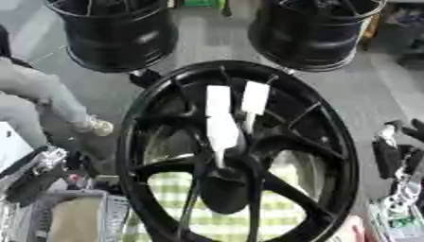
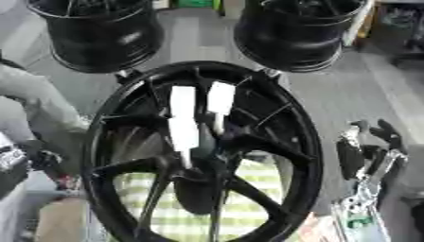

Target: Pull the pin out of the wheel hub.

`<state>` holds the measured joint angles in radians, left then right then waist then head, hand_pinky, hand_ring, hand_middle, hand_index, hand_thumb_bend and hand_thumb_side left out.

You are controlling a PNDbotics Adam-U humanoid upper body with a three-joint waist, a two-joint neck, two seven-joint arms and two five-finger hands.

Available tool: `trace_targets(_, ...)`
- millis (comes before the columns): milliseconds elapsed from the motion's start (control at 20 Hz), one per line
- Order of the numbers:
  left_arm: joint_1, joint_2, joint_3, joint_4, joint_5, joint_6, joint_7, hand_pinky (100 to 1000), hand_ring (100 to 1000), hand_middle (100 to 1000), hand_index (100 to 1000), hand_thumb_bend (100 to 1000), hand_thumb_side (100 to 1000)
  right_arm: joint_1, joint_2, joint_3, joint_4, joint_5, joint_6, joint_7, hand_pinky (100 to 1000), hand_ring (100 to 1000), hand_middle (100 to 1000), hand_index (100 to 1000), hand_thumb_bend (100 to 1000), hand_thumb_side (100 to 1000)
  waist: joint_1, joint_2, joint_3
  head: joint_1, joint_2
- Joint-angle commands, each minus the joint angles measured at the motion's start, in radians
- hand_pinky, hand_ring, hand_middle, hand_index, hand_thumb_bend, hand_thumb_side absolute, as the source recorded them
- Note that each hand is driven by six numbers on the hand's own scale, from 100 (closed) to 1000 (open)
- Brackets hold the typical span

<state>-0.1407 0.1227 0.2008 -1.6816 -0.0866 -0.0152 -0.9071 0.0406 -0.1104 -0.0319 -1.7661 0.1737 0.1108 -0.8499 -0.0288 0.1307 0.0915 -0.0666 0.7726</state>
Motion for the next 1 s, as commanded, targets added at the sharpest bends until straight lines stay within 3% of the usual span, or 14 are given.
trace_targets(50,-0.021,0.030,0.009,-0.017,0.018,-0.012,0.000,592,482,612,708,100,857,-0.007,-0.010,-0.010,-0.010,-0.002,-0.003,0.001,501,407,654,793,122,381,0.003,-0.010,-0.002,-0.005,-0.003)
trace_targets(100,-0.029,0.038,0.013,-0.017,0.025,-0.017,0.001,593,482,612,708,100,893,-0.007,-0.010,-0.010,-0.010,-0.002,-0.003,0.000,501,408,654,793,120,383,0.004,-0.011,-0.002,-0.006,-0.003)
trace_targets(300,-0.100,0.110,0.023,-0.009,0.095,-0.064,0.036,594,483,616,716,100,684,-0.005,-0.013,-0.011,-0.009,-0.002,-0.004,0.000,501,408,654,793,123,381,0.008,-0.015,-0.005,-0.009,-0.003)
trace_targets(350,-0.125,0.136,0.023,-0.001,0.123,-0.082,0.050,593,483,616,717,100,674,-0.004,-0.014,-0.011,-0.008,-0.001,-0.004,0.000,501,408,654,793,123,381,0.009,-0.016,-0.005,-0.010,-0.003)
trace_targets(400,-0.157,0.165,0.021,0.006,0.156,-0.103,0.064,592,483,618,721,100,577,-0.003,-0.015,-0.011,-0.008,-0.001,-0.004,0.000,501,408,654,793,124,381,0.011,-0.017,-0.007,-0.011,-0.003)
trace_targets(500,-0.230,0.242,0.008,0.028,0.236,-0.156,0.094,593,484,624,731,100,476,-0.002,-0.017,-0.011,-0.007,0.000,-0.004,0.000,502,408,654,793,124,381,0.014,-0.021,-0.011,-0.014,-0.003)
trace_targets(700,-0.389,0.401,-0.047,0.091,0.389,-0.305,0.146,598,487,646,757,100,324,0.003,-0.025,-0.012,-0.005,0.003,-0.004,0.000,502,408,654,793,125,381,0.025,-0.029,-0.018,-0.017,-0.003)
trace_targets(1000,-0.638,0.580,-0.209,0.185,0.523,-0.602,0.159,619,500,693,813,100,268,0.009,-0.037,-0.007,-0.003,0.007,-0.004,0.006,502,408,653,793,125,381,0.039,-0.040,-0.029,-0.018,-0.003)
